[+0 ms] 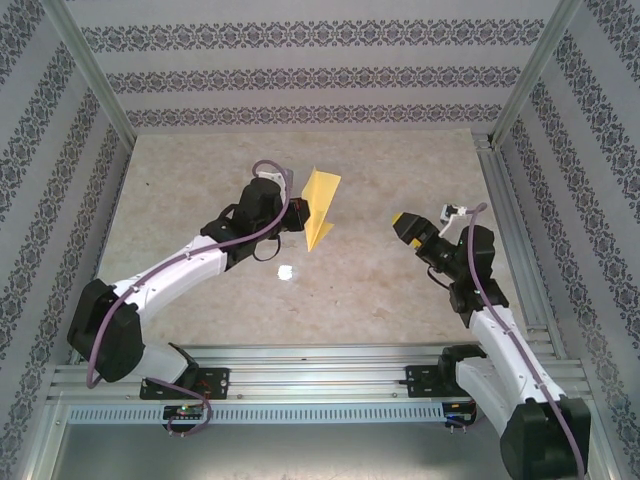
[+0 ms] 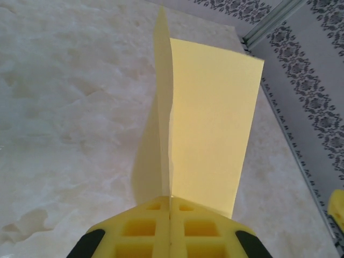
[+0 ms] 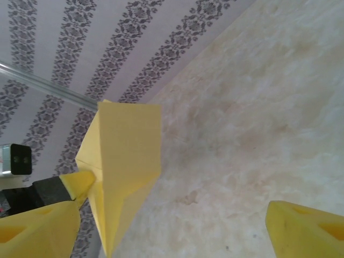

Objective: Fold a paper plane with a square sheet of paper (fold left side to right side)
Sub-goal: Turn over the paper at the center of the table.

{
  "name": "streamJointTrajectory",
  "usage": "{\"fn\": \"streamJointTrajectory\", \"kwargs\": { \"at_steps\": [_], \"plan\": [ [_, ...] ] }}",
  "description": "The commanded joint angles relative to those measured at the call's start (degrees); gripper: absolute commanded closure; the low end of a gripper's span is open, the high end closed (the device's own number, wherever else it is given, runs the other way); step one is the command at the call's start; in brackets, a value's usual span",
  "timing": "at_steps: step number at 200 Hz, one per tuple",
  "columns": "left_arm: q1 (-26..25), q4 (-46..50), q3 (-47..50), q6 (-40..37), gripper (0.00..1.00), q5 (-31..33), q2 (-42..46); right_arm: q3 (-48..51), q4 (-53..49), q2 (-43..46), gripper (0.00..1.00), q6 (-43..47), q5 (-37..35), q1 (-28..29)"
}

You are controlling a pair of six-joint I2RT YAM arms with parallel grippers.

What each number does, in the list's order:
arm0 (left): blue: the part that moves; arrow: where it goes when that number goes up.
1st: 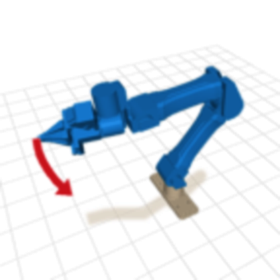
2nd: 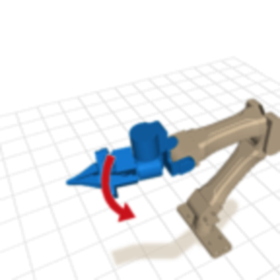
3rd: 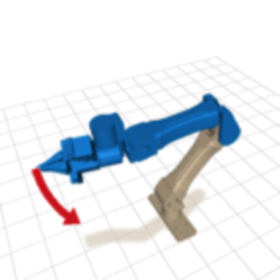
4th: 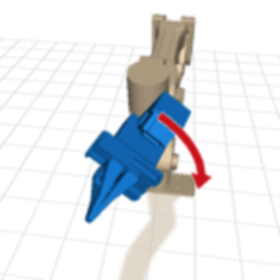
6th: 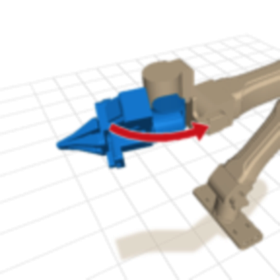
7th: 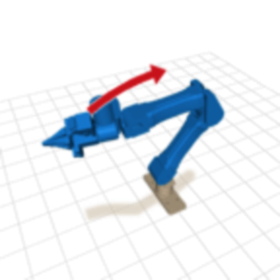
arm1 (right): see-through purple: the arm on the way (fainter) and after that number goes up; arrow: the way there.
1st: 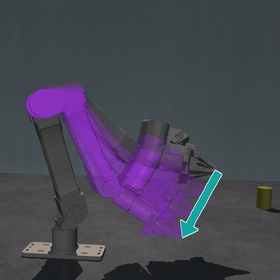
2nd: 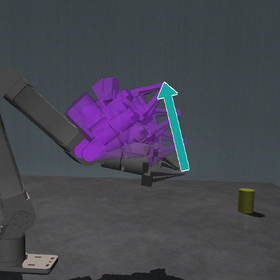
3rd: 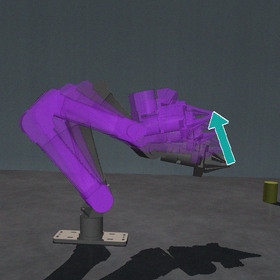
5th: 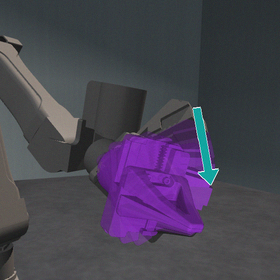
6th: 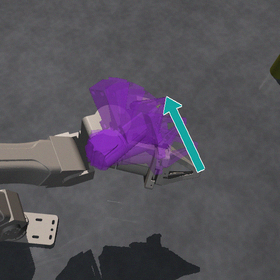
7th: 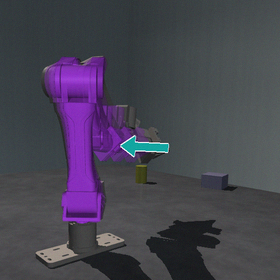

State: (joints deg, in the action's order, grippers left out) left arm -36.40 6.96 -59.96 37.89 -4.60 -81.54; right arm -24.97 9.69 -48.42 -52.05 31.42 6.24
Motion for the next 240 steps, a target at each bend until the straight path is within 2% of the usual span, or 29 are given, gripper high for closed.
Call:
{"fn": "streamJointTrajectory", "kwargs": {
  "at_steps": [1,14,39,77,108,147,196,213,240],
  "plan": [
    [0.34,-6.54,1.5,2.52,1.0,-6.21,2.67,-0.84,12.76,-4.42,0.11,-9.61,0.09,5.08],
    [0.29,-7.1,2.4,2.52,1.0,-6.82,3.63,-2.29,13.25,-7.32,0.1,-11.29,-2.5,8.17],
    [0.32,-9.23,4.68,4.32,1.0,-6.76,5.35,-0.96,23.23,-13.48,0.08,-16.31,-6.55,13.07],
    [0.37,-9.63,5.03,4.65,1.0,-7.39,5.14,-4.65,26.42,-20.7,0.2,-15.37,-9.66,19.85],
    [0.35,-10.11,5.7,4.94,1.0,-6.85,5.13,-7.67,23.06,-22.86,0.21,-13.33,-12.05,23.23],
    [0.36,-9.94,5.46,4.9,1.0,-7.0,4.85,-9.97,23.8,-25.78,0.21,-13.52,-13.47,26.25],
    [0.37,-9.16,5.37,4.6,1.0,-7.03,4.47,-14.17,16.24,-27.21,0.34,-10.11,-15.46,28.8],
    [0.37,-8.96,5.19,4.61,1.0,-7.04,4.04,-15.27,12.97,-27.11,0.46,-8.58,-16.58,29.55],
    [0.32,-9.09,5.14,4.71,1.0,-7.28,3.62,-17.22,6.81,-26.92,0.57,-5.96,-18.77,30.23]
  ]
}}
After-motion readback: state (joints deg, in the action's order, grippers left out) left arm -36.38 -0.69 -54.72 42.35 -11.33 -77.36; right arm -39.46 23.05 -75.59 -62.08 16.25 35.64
